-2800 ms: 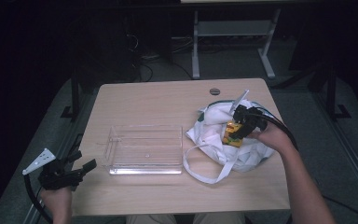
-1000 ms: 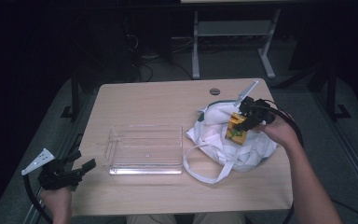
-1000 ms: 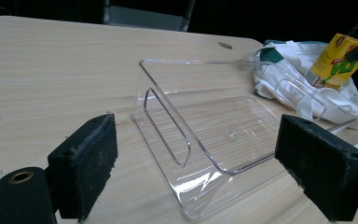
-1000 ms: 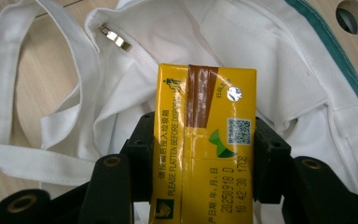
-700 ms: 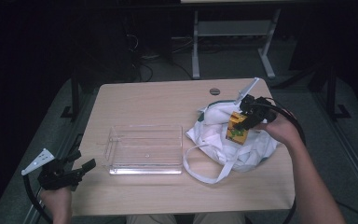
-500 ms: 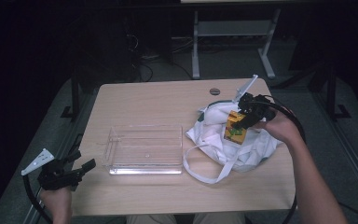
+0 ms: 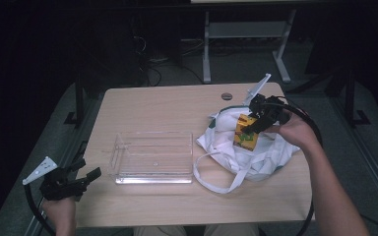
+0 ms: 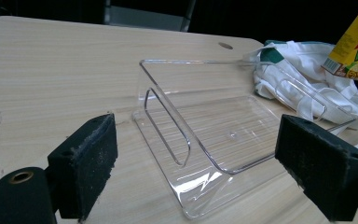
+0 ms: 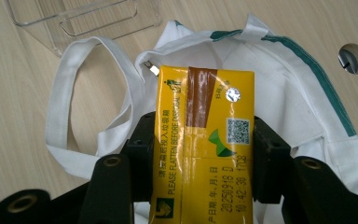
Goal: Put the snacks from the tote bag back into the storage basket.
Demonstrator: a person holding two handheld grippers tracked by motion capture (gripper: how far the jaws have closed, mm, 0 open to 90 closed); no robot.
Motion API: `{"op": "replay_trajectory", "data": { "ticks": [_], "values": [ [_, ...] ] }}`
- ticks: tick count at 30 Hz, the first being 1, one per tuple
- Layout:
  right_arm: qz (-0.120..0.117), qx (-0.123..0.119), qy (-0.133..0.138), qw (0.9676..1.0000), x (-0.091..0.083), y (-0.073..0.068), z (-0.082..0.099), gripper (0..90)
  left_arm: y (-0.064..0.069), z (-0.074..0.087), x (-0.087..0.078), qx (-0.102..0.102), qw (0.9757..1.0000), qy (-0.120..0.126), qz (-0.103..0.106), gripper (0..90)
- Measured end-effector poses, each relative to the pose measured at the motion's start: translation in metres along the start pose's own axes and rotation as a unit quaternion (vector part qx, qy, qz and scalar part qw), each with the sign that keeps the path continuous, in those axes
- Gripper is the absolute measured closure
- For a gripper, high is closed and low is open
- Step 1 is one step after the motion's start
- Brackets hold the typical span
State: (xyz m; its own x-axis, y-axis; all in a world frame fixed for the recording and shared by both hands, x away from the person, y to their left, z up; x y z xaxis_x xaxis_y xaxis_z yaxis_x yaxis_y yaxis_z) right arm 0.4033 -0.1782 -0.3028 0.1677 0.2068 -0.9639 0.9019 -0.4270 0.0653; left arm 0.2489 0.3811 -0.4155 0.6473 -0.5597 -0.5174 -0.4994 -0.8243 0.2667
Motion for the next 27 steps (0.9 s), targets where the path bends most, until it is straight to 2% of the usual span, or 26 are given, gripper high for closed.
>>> {"op": "replay_trajectory", "data": {
  "ticks": [14, 27],
  "values": [
    [-0.006, -0.011, 0.009, 0.9999, -0.010, -0.006, -0.010, 51.9, 0.000, 0.000, 0.000, -0.003, 1.0000, 0.000, -0.001, 12.6],
    [-0.012, -0.033, 0.018, 0.9992, -0.024, -0.017, -0.033, 51.9, 0.000, 0.001, 0.000, -0.003, 1.0000, 0.000, 0.000, 12.6]
  ]
}}
Point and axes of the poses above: each handheld gripper's, and its own axes: x roughly forward along the jaws, z roughly out of its underside, y roughly to its right, the point moved 1 cm from there along x, roughly forward along the jaws, and after that the axes turned 12 degrees about -y, right-handed, at the moved point
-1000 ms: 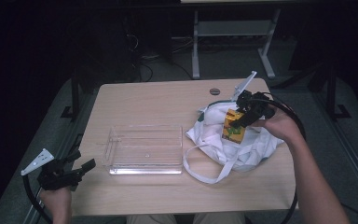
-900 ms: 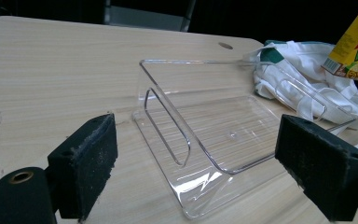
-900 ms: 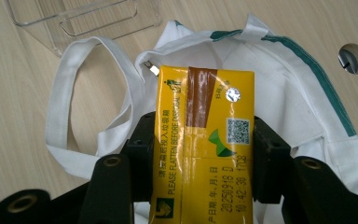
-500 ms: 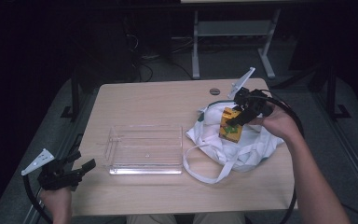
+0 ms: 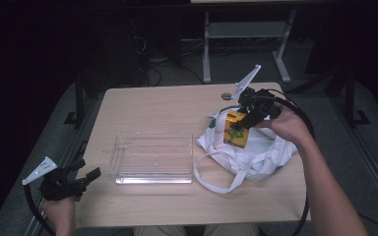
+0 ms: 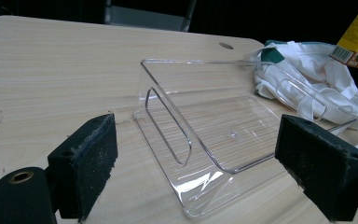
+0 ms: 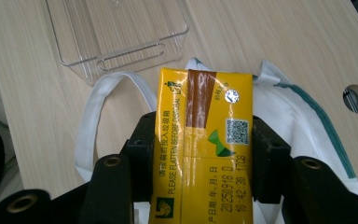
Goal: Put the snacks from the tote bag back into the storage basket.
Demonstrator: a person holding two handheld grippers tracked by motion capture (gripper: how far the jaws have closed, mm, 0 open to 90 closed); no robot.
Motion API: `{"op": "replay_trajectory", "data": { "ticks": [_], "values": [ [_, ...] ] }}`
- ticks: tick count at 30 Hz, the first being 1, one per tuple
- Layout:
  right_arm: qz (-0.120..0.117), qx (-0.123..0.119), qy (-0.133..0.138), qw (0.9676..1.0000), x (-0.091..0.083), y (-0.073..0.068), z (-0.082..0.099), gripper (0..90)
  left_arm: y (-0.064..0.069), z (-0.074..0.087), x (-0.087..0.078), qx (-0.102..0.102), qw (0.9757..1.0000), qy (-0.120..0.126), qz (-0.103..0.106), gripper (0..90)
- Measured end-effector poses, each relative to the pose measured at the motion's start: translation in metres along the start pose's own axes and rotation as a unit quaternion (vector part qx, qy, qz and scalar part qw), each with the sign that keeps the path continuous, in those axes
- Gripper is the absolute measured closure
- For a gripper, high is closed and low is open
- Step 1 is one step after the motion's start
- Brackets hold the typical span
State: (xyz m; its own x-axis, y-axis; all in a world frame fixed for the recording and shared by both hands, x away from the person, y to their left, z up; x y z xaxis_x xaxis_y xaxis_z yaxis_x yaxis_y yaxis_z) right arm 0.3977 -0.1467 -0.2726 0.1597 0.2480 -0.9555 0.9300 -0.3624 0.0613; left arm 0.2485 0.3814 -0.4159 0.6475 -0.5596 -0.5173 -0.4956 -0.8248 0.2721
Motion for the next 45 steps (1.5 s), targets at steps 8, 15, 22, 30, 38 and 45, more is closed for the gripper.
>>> {"op": "replay_trajectory", "data": {
  "ticks": [8, 15, 22, 30, 38, 45],
  "values": [
    [-0.007, -0.020, 0.004, 0.9998, -0.002, -0.006, -0.016, 51.9, 0.000, 0.000, 0.000, 0.000, 1.0000, 0.001, 0.001, 12.6],
    [-0.009, -0.037, 0.010, 0.9992, -0.002, -0.013, -0.029, 51.9, 0.000, 0.000, 0.000, 0.001, 1.0000, 0.002, 0.001, 12.6],
    [-0.012, -0.054, 0.006, 0.9985, 0.000, -0.021, -0.042, 51.9, 0.000, 0.000, 0.001, 0.000, 1.0000, 0.000, 0.001, 12.6],
    [-0.014, -0.064, 0.013, 0.9977, -0.002, -0.027, -0.054, 51.9, 0.000, 0.000, 0.000, 0.002, 1.0000, 0.001, 0.002, 12.6],
    [-0.015, -0.075, 0.010, 0.9970, -0.001, -0.033, -0.063, 51.9, 0.001, 0.000, 0.002, -0.002, 1.0000, 0.000, 0.003, 12.6],
    [-0.019, -0.083, 0.013, 0.9963, 0.002, -0.038, -0.072, 51.9, 0.000, 0.000, 0.001, 0.001, 1.0000, -0.001, 0.001, 12.6]
  ]
}}
Point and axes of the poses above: each handheld gripper's, and its own axes: x roughly forward along the jaws, z roughly out of its underside, y roughly to its right, the point moved 1 cm from there along x, roughly forward along the jaws, and after that the axes turned 12 degrees about -y, right-handed, at the moved point
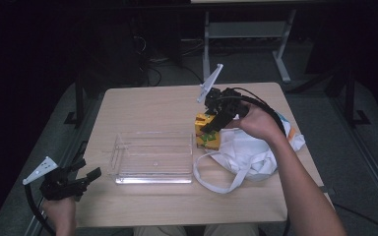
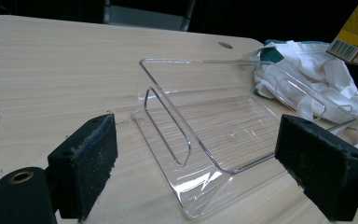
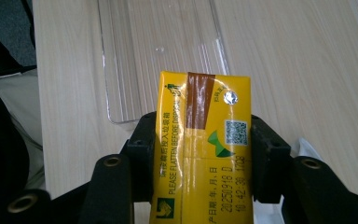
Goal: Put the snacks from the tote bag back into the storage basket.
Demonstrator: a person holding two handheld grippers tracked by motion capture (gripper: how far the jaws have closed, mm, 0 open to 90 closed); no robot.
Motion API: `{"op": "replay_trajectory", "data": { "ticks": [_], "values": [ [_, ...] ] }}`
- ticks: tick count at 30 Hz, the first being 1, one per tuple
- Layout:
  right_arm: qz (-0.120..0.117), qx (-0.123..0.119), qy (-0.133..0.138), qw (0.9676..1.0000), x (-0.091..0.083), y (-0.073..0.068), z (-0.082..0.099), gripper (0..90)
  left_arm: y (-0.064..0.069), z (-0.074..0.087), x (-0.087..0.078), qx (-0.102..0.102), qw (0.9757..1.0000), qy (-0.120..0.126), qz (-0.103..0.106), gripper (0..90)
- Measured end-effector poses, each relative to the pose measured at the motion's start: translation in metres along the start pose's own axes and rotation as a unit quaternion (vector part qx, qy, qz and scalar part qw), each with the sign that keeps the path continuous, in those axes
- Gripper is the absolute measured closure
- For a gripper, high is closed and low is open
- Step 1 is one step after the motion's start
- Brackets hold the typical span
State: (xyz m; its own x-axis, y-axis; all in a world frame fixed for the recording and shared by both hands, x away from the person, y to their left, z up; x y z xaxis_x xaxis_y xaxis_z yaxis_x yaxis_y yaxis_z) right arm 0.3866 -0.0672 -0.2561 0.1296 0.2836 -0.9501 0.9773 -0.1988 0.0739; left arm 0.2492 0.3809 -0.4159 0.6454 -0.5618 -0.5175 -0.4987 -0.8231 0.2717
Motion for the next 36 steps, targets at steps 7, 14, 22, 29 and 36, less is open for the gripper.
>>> {"op": "replay_trajectory", "data": {
  "ticks": [7, 14, 22, 29, 36],
  "values": [
    [-0.008, -0.016, 0.000, 0.9998, 0.007, -0.006, -0.013, 51.9, 0.000, 0.000, 0.000, 0.001, 1.0000, 0.001, 0.000, 12.6],
    [-0.013, -0.030, -0.001, 0.9995, 0.014, -0.011, -0.027, 52.0, 0.000, 0.000, -0.001, 0.001, 1.0000, 0.002, 0.000, 12.6],
    [-0.021, -0.044, 0.002, 0.9988, 0.020, -0.018, -0.039, 52.0, 0.000, 0.000, -0.001, 0.002, 1.0000, 0.003, -0.001, 12.6],
    [-0.030, -0.050, 0.004, 0.9983, 0.028, -0.022, -0.043, 52.0, 0.000, 0.000, -0.001, 0.004, 1.0000, 0.001, -0.001, 12.6],
    [-0.034, -0.055, 0.000, 0.9979, 0.034, -0.024, -0.048, 52.0, -0.001, 0.000, -0.001, 0.002, 1.0000, 0.002, 0.000, 12.6]
  ]
}}
Point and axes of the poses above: each handheld gripper's, and its own axes: x roughly forward along the jaws, z roughly out of its underside, y roughly to its right, the point moved 1 cm from there along x, roughly forward along the jaws, and after that the axes turned 12 degrees about -y, right-handed, at the moved point
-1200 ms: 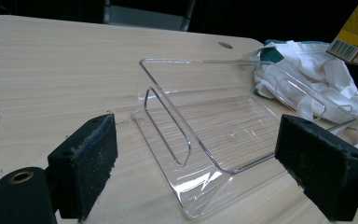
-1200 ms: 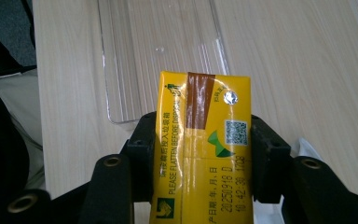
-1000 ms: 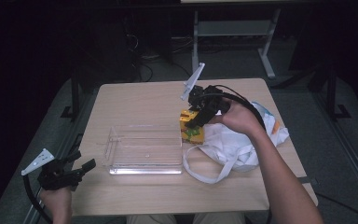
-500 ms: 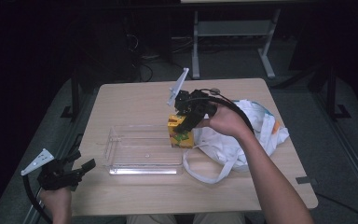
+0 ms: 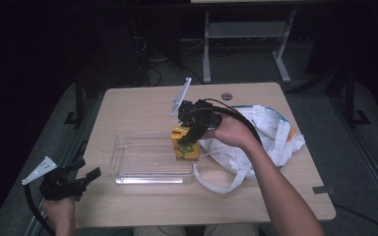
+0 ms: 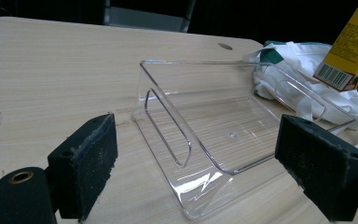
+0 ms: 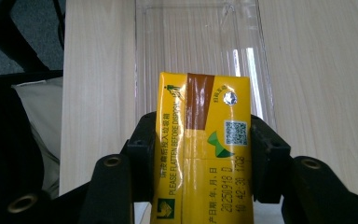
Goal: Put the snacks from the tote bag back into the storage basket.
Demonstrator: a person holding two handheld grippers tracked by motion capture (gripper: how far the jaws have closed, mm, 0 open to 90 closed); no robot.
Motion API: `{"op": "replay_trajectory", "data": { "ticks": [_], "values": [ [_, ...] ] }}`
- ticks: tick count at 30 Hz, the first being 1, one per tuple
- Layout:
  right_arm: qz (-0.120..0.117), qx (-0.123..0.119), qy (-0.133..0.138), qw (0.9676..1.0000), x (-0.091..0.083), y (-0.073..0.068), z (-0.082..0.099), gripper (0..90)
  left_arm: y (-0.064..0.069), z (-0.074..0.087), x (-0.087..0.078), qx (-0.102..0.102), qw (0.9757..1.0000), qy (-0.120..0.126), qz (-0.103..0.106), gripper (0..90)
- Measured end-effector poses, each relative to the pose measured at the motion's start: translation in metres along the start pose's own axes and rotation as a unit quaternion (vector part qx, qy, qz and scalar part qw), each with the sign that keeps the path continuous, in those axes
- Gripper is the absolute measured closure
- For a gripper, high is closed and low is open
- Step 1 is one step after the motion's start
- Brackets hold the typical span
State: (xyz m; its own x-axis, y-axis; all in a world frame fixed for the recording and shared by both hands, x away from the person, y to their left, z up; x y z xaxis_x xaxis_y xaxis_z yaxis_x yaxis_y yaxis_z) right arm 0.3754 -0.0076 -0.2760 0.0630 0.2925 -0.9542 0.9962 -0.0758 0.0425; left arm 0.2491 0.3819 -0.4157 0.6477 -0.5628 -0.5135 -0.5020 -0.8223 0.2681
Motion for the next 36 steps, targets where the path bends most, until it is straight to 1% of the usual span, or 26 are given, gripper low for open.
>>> {"op": "replay_trajectory", "data": {
  "ticks": [2, 6, 8, 10, 13, 22, 28, 30, 36],
  "values": [
    [-0.002, 0.000, 0.000, 1.0000, 0.001, -0.001, -0.001, 52.0, 0.000, 0.000, 0.000, 0.003, 1.0000, -0.001, -0.001, 12.6],
    [-0.005, -0.011, -0.003, 0.9999, 0.004, -0.004, -0.005, 52.0, 0.001, -0.001, 0.001, 0.003, 1.0000, 0.000, 0.000, 12.6],
    [-0.006, -0.012, -0.007, 0.9999, 0.007, -0.004, -0.007, 52.0, 0.000, 0.000, 0.000, 0.005, 1.0000, -0.001, -0.001, 12.6],
    [-0.006, -0.013, -0.006, 0.9999, 0.009, -0.005, -0.008, 52.0, 0.000, 0.000, 0.000, 0.000, 1.0000, -0.001, -0.001, 12.6],
    [-0.011, -0.012, -0.008, 0.9998, 0.013, -0.006, -0.011, 52.0, 0.000, 0.000, 0.000, 0.000, 1.0000, 0.000, 0.000, 12.6],
    [-0.017, -0.021, -0.006, 0.9996, 0.020, -0.008, -0.018, 52.0, 0.000, 0.000, -0.001, -0.002, 1.0000, 0.002, 0.000, 12.6],
    [-0.020, -0.020, -0.008, 0.9996, 0.023, -0.011, -0.018, 52.0, 0.000, 0.000, 0.000, 0.001, 1.0000, 0.000, 0.000, 12.6],
    [-0.021, -0.024, -0.006, 0.9995, 0.025, -0.010, -0.018, 52.0, 0.000, 0.000, 0.000, 0.001, 1.0000, 0.000, -0.001, 12.6],
    [-0.022, -0.025, -0.008, 0.9994, 0.029, -0.011, -0.019, 52.0, 0.000, 0.000, 0.000, 0.001, 1.0000, 0.001, 0.000, 12.6]
  ]
}}
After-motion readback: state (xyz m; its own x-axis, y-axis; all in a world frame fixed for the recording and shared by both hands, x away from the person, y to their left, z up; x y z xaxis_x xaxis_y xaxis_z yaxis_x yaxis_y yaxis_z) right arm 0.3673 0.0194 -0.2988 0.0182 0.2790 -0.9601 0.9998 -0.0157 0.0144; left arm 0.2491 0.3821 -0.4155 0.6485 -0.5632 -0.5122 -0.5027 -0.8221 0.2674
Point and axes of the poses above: each handheld gripper's, and its own axes: x roughly forward along the jaws, z roughly out of its underside, y roughly to its right, the point moved 1 cm from there along x, roughly forward along the jaws, and after that the axes turned 12 degrees about -y, right-handed, at the moved point
